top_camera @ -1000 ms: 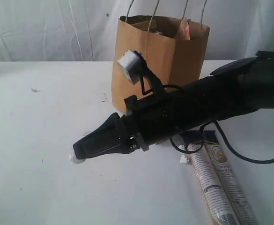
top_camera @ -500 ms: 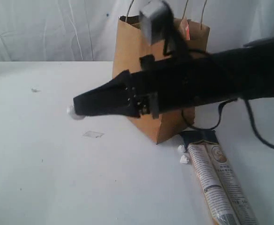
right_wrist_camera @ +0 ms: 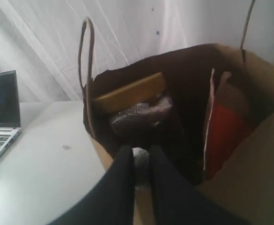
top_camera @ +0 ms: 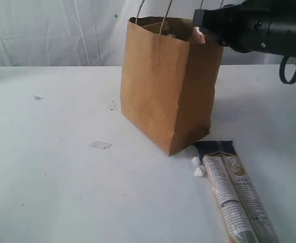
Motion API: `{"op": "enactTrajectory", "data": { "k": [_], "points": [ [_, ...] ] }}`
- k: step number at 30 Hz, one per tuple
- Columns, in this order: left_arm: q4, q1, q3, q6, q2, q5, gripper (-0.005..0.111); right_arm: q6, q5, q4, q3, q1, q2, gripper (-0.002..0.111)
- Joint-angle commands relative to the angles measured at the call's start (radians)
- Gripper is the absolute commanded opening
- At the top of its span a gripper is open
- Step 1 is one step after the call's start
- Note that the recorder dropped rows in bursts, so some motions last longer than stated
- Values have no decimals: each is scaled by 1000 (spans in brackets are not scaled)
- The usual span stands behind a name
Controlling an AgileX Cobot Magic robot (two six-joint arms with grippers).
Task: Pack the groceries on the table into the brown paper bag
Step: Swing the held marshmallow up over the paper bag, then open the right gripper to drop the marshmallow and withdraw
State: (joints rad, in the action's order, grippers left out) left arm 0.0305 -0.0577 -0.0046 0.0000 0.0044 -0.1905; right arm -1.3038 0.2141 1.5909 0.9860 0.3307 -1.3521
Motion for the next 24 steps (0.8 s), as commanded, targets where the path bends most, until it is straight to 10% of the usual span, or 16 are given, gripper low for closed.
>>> {"op": "enactTrajectory", "data": {
  "k": [1, 24],
  "points": [
    [6, 0, 5, 0, -4, 4, 0, -63, -11, 5, 51, -2, 10, 0],
    [6, 0, 5, 0, -4, 4, 0, -219, -8, 5, 155, -2, -142, 0]
  ]
}}
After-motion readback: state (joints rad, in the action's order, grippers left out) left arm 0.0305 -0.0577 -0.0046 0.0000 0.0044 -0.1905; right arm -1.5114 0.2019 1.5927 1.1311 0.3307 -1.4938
